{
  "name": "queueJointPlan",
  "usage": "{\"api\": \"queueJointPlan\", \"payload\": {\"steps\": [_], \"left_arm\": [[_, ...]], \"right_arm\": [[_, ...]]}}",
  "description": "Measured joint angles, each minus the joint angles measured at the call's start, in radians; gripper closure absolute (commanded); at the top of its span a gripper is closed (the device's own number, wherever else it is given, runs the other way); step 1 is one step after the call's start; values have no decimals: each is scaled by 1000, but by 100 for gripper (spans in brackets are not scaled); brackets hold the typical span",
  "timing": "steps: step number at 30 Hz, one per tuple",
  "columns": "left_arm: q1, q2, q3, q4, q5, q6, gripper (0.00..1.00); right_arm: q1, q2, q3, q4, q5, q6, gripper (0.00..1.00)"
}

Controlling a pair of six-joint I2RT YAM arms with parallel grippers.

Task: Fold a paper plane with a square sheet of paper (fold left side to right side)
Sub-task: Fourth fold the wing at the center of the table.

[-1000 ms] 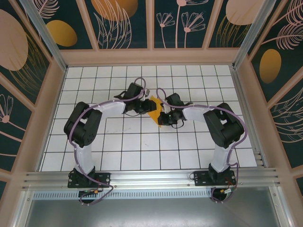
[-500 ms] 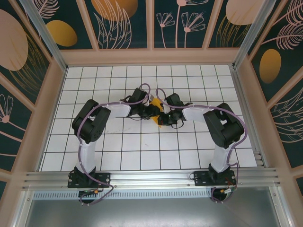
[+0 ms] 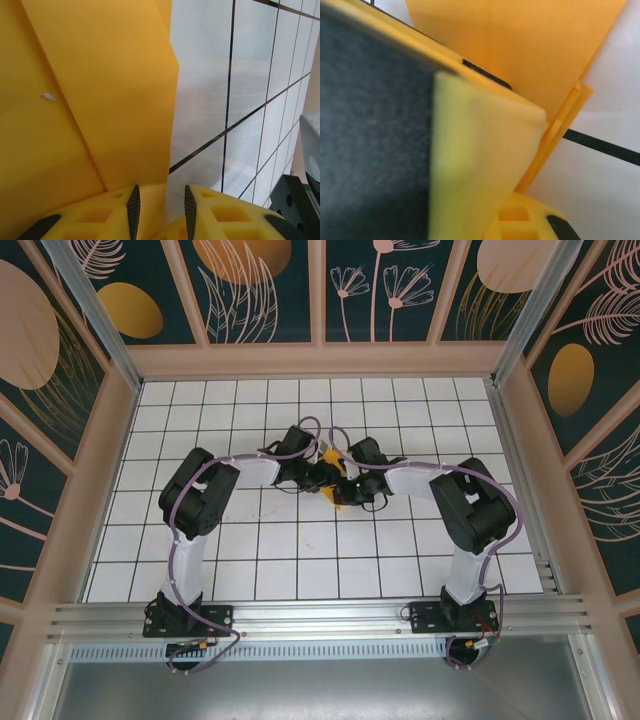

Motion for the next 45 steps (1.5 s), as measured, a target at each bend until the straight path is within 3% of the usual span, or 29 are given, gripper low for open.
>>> {"api": "queueJointPlan", "payload": {"steps": [23,32,40,45], "left_arm": [[42,192,344,-214,71,14,63],[51,198,362,-213,78,11,58],[130,184,388,-103,75,19,43],[159,77,315,-38,124,18,41]], "right_arm": [[10,3,16,20,99,0,95],[6,3,15,37,111,0,95],[-4,-13,-9,50,47,0,92],[-14,-59,-30,6,-11,-4,81]]}}
